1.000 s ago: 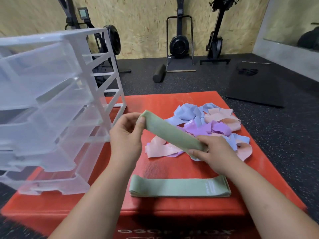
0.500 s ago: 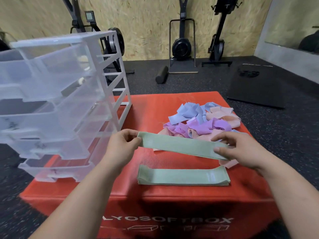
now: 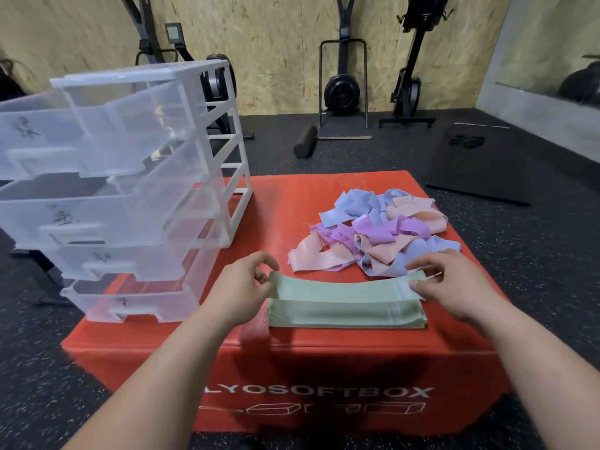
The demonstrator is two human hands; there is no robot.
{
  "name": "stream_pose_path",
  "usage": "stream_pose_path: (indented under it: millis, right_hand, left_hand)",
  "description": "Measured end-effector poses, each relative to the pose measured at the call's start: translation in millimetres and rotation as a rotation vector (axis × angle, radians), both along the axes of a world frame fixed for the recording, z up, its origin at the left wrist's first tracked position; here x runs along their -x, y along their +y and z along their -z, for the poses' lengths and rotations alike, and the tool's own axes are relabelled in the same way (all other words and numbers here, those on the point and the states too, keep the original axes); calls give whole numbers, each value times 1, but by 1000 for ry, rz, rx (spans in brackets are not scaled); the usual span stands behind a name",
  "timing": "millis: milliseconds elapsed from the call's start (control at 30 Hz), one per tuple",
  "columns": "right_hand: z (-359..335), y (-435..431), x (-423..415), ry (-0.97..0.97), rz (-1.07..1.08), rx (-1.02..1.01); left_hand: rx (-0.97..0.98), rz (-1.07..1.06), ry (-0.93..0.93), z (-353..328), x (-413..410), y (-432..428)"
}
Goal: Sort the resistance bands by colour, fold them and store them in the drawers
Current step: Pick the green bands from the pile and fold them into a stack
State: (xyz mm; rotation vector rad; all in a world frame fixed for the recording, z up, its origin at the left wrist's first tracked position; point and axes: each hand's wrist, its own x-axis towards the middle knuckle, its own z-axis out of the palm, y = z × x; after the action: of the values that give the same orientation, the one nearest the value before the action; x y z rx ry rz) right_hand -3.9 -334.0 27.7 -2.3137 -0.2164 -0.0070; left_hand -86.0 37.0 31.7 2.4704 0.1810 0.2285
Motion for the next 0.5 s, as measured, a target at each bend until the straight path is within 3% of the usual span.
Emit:
stream_pose_path:
  millis: [367,500]
  right_hand:
    - [18,11,8,-98,-19,311]
    - [28,12,5,-82,-61,516]
  left_hand:
    - [-285,45,34,13,6,-4]
    - [-430,96,70,22,4,-6]
